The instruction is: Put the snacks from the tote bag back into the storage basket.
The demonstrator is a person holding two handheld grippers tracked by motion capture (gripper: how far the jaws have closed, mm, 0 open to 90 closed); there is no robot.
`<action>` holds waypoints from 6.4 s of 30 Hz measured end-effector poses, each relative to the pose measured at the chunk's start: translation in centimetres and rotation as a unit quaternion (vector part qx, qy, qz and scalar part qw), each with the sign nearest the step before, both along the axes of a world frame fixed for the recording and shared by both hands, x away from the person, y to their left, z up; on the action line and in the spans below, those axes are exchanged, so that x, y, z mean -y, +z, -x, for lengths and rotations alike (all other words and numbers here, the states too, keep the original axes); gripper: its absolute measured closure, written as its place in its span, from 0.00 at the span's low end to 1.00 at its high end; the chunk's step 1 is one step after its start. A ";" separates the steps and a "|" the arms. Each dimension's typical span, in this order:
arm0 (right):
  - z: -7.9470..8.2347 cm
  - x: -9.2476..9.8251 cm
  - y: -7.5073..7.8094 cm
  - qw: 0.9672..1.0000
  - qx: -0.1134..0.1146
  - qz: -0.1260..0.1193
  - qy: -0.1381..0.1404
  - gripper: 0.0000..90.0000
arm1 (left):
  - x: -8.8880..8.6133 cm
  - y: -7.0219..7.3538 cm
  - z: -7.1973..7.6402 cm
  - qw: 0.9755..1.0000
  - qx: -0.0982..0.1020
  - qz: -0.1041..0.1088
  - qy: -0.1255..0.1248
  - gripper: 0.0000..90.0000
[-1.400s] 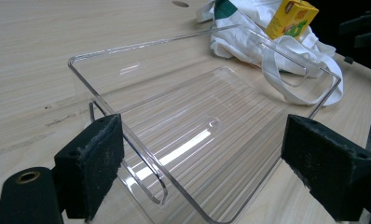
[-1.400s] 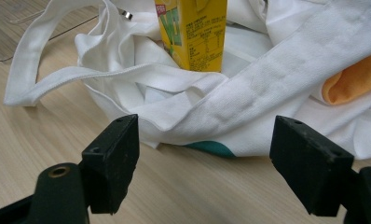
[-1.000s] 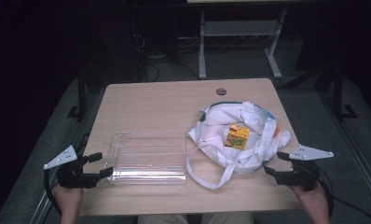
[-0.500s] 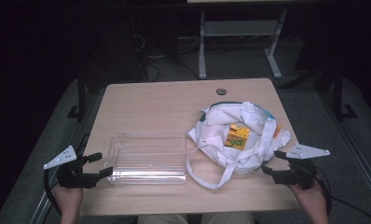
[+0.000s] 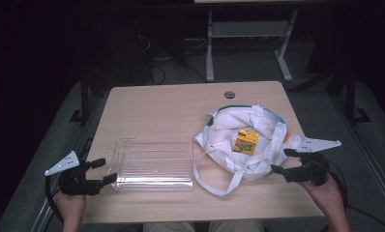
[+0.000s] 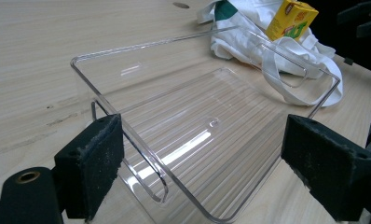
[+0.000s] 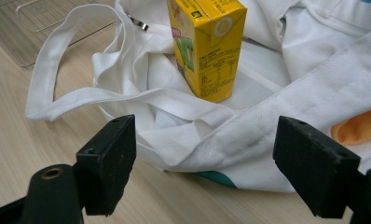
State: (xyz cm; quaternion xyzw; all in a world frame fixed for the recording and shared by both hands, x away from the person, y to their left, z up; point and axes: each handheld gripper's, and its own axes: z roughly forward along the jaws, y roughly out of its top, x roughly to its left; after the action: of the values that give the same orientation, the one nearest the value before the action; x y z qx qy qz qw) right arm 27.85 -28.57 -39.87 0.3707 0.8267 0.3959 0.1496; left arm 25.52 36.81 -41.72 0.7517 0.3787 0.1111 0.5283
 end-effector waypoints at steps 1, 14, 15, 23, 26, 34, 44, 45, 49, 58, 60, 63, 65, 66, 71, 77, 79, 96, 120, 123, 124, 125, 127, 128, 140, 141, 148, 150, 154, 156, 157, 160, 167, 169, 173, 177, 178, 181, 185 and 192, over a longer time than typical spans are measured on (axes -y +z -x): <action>0.0 0.0 0.0 1.000 0.000 0.000 0.000 0.23 | 0.0 0.0 0.0 1.000 0.000 0.000 0.000 0.14; -2.3 -1.8 1.1 0.999 -0.014 0.029 0.029 0.19 | -0.1 0.0 0.0 1.000 0.001 0.000 0.000 0.14; -2.4 -1.9 1.2 0.999 -0.016 0.032 0.031 0.18 | -0.2 0.0 0.0 1.000 0.000 -0.001 0.000 0.14; -3.5 -3.0 1.5 0.997 -0.018 0.064 0.043 0.16 | -0.3 0.0 0.0 1.000 0.001 0.007 0.004 0.14; -4.0 -3.2 1.8 0.996 -0.019 0.070 0.045 0.16 | -0.2 0.0 0.0 1.000 0.000 0.007 0.003 0.14; -5.1 -4.3 2.6 0.995 -0.023 0.078 0.057 0.16 | -0.3 0.0 0.0 1.000 0.000 0.009 0.004 0.14; -6.4 -5.6 3.6 0.992 -0.026 0.100 0.076 0.16 | -0.4 0.0 0.0 1.000 0.004 0.008 0.004 0.14; -6.5 -5.7 3.7 0.991 -0.027 0.103 0.077 0.16 | -0.4 0.0 0.0 1.000 0.004 0.009 0.004 0.14; -7.0 -6.1 4.0 0.990 -0.030 0.113 0.082 0.16 | -0.4 0.0 0.0 1.000 0.003 0.007 0.004 0.14; -8.5 -7.3 4.0 0.984 -0.038 0.143 0.097 0.17 | -0.4 0.0 0.0 1.000 0.003 0.007 0.005 0.14; -8.8 -7.5 4.0 0.984 -0.040 0.145 0.099 0.17 | -0.5 0.0 0.1 1.000 0.003 0.007 0.004 0.14; -9.2 -7.8 3.9 0.982 -0.043 0.150 0.103 0.17 | -0.5 0.1 0.1 1.000 0.003 0.008 0.005 0.14; -9.4 -8.0 3.8 0.981 -0.046 0.154 0.108 0.19 | -0.5 0.1 0.1 1.000 0.003 0.011 0.007 0.14; -9.4 -8.1 3.7 0.981 -0.048 0.154 0.109 0.20 | -0.5 0.0 0.1 1.000 0.003 0.011 0.007 0.14; -9.8 -8.6 3.3 0.978 -0.053 0.163 0.117 0.21 | -0.5 0.1 0.1 1.000 0.003 0.011 0.006 0.14; -10.3 -9.2 3.1 0.975 -0.059 0.176 0.121 0.22 | -0.5 0.1 0.1 1.000 0.004 0.013 0.007 0.14; -10.4 -9.4 3.1 0.974 -0.061 0.179 0.123 0.23 | -0.5 0.0 0.0 1.000 0.005 0.014 0.006 0.14; -11.6 -10.3 2.2 0.968 -0.082 0.201 0.130 0.39 | -0.6 0.0 0.0 1.000 0.004 0.014 0.005 0.14; -11.9 -10.6 1.9 0.960 -0.075 0.225 0.151 0.53 | -0.6 0.1 0.0 1.000 0.004 0.016 0.006 0.14; -11.9 -10.7 1.9 0.959 -0.072 0.229 0.154 0.54 | -0.6 0.0 0.0 1.000 0.003 0.016 0.006 0.14; -11.9 -10.7 1.9 0.959 -0.072 0.228 0.154 0.54 | -0.6 0.0 0.0 1.000 0.003 0.017 0.006 0.14; -11.9 -10.7 1.9 0.959 -0.073 0.227 0.153 0.54 | -0.6 0.0 0.0 1.000 0.003 0.018 0.007 0.14; -11.8 -10.7 1.9 0.959 -0.072 0.226 0.153 0.54 | -0.7 0.0 0.0 1.000 0.003 0.018 0.006 0.14; -11.8 -10.7 2.0 0.959 -0.073 0.228 0.153 0.54 | -0.7 0.0 0.0 1.000 0.003 0.018 0.006 0.14; -12.1 -10.7 2.5 0.961 -0.077 0.223 0.145 0.56 | -0.7 0.0 0.0 1.000 0.003 0.018 0.007 0.14; -12.1 -10.6 2.6 0.962 -0.076 0.220 0.144 0.56 | -0.7 0.0 0.0 1.000 0.003 0.018 0.008 0.14; -11.8 -10.3 4.2 0.963 -0.066 0.219 0.142 0.56 | -0.6 0.0 0.0 1.000 0.002 0.019 0.007 0.14; -11.7 -10.3 4.7 0.963 -0.065 0.217 0.144 0.56 | -0.6 0.0 0.0 1.000 0.003 0.018 0.006 0.14; -11.5 -10.3 5.4 0.962 -0.061 0.223 0.148 0.56 | -0.7 0.1 0.0 1.000 0.003 0.018 0.006 0.14; -11.4 -10.2 5.7 0.964 -0.057 0.216 0.146 0.56 | -0.6 0.1 0.0 1.000 0.005 0.021 0.006 0.14; -11.4 -10.1 5.8 0.965 -0.058 0.211 0.147 0.56 | -0.7 0.1 0.0 1.000 0.005 0.021 0.005 0.14; -11.3 -10.0 6.2 0.965 -0.056 0.206 0.150 0.56 | -0.7 0.1 0.0 1.000 0.004 0.021 0.006 0.14; -10.7 -10.4 7.2 0.965 -0.052 0.200 0.165 0.56 | -0.7 0.1 0.1 1.000 0.004 0.021 0.009 0.14; -10.5 -10.6 7.5 0.963 -0.051 0.202 0.169 0.56 | -0.7 0.1 0.1 1.000 0.004 0.020 0.009 0.14; -10.1 -10.7 8.2 0.964 -0.043 0.193 0.179 0.56 | -0.8 0.1 0.1 1.000 0.005 0.022 0.011 0.14; -9.9 -10.8 8.5 0.962 -0.047 0.195 0.183 0.56 | -0.8 0.1 0.1 1.000 0.005 0.023 0.010 0.14; -9.8 -10.8 8.5 0.962 -0.047 0.196 0.185 0.56 | -0.8 0.1 0.1 1.000 0.005 0.023 0.010 0.14; -9.7 -10.7 8.6 0.962 -0.048 0.196 0.186 0.56 | -0.8 0.0 0.1 1.000 0.004 0.027 0.009 0.14; -9.3 -10.7 8.8 0.961 -0.053 0.190 0.195 0.56 | -0.9 0.0 0.1 1.000 0.004 0.026 0.011 0.14; -8.8 -10.8 9.8 0.961 -0.045 0.187 0.200 0.56 | -0.9 0.0 0.1 1.000 0.003 0.026 0.011 0.14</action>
State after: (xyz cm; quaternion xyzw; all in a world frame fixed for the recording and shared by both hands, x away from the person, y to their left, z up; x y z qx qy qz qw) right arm 36.62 -17.79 -30.04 0.1805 0.9492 0.2390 0.0966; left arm 25.37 37.74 -41.68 0.7331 0.3878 0.1092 0.5480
